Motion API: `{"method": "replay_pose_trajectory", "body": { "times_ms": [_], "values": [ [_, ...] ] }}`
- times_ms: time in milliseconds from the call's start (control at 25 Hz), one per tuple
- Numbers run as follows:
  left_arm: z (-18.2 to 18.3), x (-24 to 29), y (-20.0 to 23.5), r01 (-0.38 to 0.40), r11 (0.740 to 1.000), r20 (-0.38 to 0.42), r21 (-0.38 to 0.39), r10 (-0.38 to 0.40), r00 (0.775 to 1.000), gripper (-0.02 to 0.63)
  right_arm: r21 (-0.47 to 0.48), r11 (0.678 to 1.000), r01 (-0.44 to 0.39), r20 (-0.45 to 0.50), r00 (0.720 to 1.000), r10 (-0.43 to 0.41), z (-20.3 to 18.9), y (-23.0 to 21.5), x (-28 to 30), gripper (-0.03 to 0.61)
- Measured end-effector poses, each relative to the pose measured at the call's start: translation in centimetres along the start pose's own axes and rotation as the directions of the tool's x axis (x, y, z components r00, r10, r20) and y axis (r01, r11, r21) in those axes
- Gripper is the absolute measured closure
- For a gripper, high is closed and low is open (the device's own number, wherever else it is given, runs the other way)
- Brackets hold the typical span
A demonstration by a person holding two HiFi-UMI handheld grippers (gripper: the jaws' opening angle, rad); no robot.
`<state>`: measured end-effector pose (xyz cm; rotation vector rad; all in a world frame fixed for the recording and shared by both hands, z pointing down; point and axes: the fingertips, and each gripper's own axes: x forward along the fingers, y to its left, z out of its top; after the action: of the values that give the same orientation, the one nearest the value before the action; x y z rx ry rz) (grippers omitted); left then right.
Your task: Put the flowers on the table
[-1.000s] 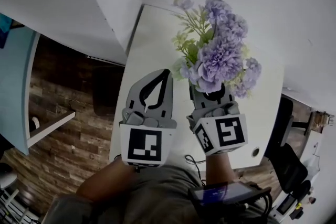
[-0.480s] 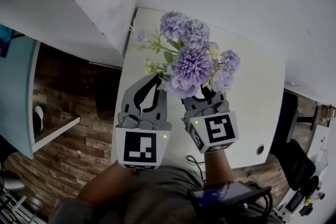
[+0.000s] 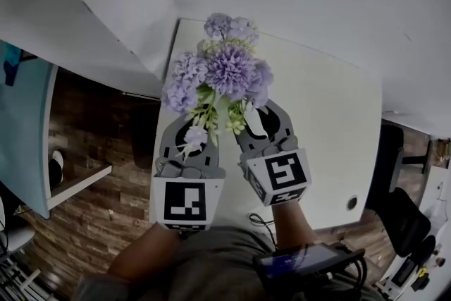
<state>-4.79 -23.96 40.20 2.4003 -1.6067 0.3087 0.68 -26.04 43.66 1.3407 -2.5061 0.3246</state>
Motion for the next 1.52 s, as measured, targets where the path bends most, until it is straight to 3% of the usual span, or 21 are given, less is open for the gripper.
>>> {"method": "replay_pose_trajectory", "body": {
  "times_ms": [1000, 1080, 1240, 1520],
  "values": [
    [-0.5, -3.5, -3.6, -0.023, 0.999, -0.002, 0.047, 0.023, 1.0, 0.606, 0.004, 0.998, -0.059, 0.031, 0.998, 0.059, -0.1, 2.0, -4.3, 0.417],
    [-0.4, -3.8, -4.2, -0.03, 0.998, 0.004, 0.048, 0.029, 1.0, 0.606, 0.002, 0.998, -0.067, 0.048, 0.997, 0.067, 0.2, 2.1, -5.1, 0.435],
    [0.2, -4.8, -5.3, -0.048, 0.998, 0.026, 0.031, 0.047, 0.999, 0.606, -0.004, 0.997, -0.078, 0.08, 0.994, 0.078, 0.9, 2.5, -7.2, 0.549],
    [1.9, -7.0, -7.2, -0.083, 0.996, 0.083, 0.04, 0.08, 0.993, 0.606, -0.055, 0.994, -0.091, 0.118, 0.988, 0.097, 3.2, 3.8, -11.2, 0.571]
  ]
}}
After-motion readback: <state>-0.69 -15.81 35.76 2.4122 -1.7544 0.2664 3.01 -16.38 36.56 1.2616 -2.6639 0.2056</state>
